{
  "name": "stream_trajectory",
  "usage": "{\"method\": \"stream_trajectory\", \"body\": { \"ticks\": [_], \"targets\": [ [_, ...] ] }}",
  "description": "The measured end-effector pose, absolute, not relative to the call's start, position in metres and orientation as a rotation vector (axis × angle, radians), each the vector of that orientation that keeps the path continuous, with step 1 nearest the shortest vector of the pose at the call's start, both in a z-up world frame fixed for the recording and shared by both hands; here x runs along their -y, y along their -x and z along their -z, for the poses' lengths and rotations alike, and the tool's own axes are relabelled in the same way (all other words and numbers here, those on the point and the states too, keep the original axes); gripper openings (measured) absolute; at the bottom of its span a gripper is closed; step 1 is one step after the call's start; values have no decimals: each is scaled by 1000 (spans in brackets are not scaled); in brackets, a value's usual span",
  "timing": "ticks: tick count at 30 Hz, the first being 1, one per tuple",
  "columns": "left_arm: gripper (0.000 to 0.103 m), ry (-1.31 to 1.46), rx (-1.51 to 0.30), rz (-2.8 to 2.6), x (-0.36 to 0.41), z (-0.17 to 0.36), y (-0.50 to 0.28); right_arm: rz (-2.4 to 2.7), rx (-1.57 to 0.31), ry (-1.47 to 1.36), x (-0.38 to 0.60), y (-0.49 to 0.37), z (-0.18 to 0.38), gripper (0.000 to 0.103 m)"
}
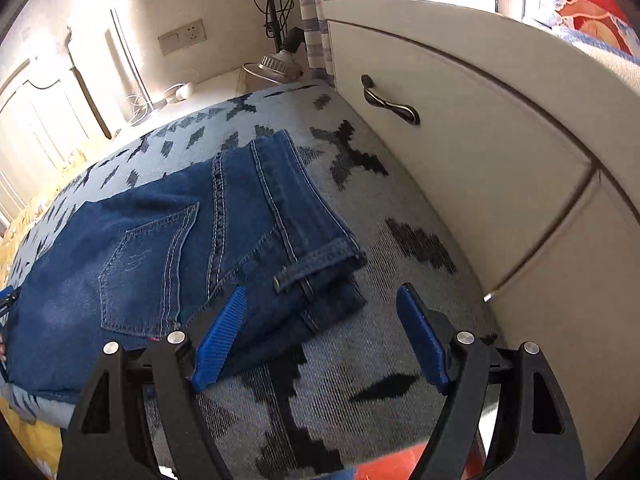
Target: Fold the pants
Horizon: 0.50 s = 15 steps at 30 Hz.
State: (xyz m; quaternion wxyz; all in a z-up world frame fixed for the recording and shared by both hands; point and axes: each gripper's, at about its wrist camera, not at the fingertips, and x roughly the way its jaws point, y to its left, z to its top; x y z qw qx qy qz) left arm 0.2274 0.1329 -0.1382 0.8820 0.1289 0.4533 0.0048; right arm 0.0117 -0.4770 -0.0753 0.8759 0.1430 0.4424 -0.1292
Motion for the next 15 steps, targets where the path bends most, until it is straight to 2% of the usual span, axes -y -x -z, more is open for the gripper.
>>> {"method": "stream_trajectory", "body": {
  "ticks": [3,6,7,11,13,14,15],
  "targets": [
    [69,-149,-913,-333,-194,123,-208,268,-931,-374,491,2,76,75],
    [67,170,-848,-225,-228,94,-159,243,-940,-444,500,3,80,68],
    [66,287,-830,-136,-230,88,-143,221,-938,-474,502,3,81,68],
    [53,768,-834,279,-197,101,-76,111,-932,-629,502,-15,89,68],
    [52,912,-868,359,-174,117,-46,113,-942,-652,501,-28,95,67],
    [50,984,-894,381,-161,126,-35,115,-940,-666,502,-32,97,62],
    [50,1057,-926,401,-152,137,-29,115,-937,-679,502,-35,100,47]
  ]
}}
